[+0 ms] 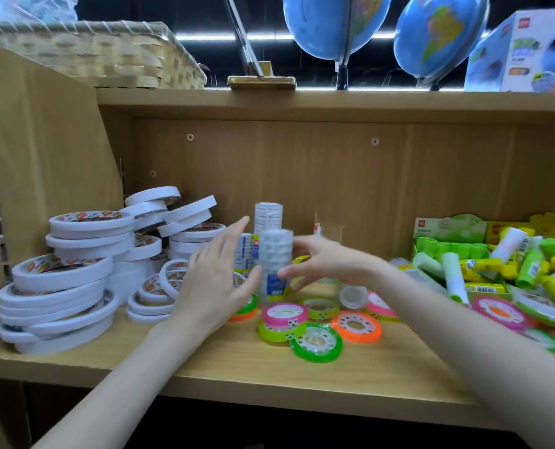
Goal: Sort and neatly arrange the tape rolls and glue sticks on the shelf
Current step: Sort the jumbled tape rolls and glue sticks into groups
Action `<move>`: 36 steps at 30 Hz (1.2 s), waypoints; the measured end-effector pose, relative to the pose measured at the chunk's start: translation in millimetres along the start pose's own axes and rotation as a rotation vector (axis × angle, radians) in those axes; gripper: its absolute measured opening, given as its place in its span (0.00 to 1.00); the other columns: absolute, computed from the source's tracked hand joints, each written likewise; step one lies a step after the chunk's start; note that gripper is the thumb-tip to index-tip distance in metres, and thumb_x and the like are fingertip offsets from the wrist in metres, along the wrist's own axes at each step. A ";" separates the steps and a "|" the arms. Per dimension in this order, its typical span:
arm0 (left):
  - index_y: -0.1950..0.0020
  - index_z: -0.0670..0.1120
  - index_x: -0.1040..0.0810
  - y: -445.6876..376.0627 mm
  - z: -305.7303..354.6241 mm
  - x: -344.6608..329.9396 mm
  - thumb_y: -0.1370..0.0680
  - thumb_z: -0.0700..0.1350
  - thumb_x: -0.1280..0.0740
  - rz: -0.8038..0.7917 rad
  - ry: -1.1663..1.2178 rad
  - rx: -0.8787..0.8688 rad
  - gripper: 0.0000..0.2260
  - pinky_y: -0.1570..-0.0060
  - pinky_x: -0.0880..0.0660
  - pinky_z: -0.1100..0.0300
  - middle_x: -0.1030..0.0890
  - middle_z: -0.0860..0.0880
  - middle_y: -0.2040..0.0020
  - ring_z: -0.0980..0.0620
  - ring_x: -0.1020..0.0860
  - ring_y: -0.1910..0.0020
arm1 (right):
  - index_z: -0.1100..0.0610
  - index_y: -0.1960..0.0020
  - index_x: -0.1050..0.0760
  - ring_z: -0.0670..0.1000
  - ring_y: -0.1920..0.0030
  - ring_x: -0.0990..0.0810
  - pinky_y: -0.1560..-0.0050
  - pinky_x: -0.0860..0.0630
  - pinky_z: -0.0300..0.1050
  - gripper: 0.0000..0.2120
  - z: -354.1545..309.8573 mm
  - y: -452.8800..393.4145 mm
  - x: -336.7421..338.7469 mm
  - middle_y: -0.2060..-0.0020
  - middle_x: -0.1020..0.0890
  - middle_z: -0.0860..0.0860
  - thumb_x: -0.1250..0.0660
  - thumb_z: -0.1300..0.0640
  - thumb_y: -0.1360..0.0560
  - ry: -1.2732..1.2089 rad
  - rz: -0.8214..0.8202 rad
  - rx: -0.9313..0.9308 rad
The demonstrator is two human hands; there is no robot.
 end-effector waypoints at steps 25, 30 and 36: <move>0.32 0.50 0.38 -10.3 -4.1 -12.3 0.32 0.48 0.25 0.013 -0.176 -0.256 0.34 0.44 0.26 0.47 0.28 0.44 0.37 0.44 0.28 0.41 | 0.54 0.62 0.30 0.55 0.51 0.26 0.56 0.29 0.45 0.07 24.9 -23.7 17.4 0.61 0.31 0.50 0.33 0.59 0.28 1.036 -0.098 0.017; 0.40 0.39 0.28 -24.3 15.9 -15.2 0.40 0.44 0.20 -0.016 -0.221 -0.349 0.32 0.53 0.23 0.53 0.24 0.41 0.43 0.43 0.21 0.51 | 0.55 0.65 0.30 0.44 0.69 0.30 0.71 0.35 0.30 0.10 6.0 16.4 59.8 0.71 0.29 0.45 0.30 0.56 0.29 0.763 0.251 0.040; 0.58 0.41 0.23 -57.0 42.5 -36.6 0.49 0.57 0.19 0.020 -0.599 -0.461 0.29 0.60 0.28 0.54 0.23 0.46 0.62 0.47 0.24 0.61 | 0.51 0.70 0.32 0.38 0.75 0.29 0.71 0.34 0.29 0.15 10.5 49.1 89.1 0.75 0.31 0.43 0.28 0.54 0.29 0.691 0.354 -0.022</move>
Point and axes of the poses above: each hand's wrist, its own y-axis away from the middle knuckle, its own x-axis out of the back of the hand, z = x × y, the point moved 2 cm from there along -y, towards the middle knuckle
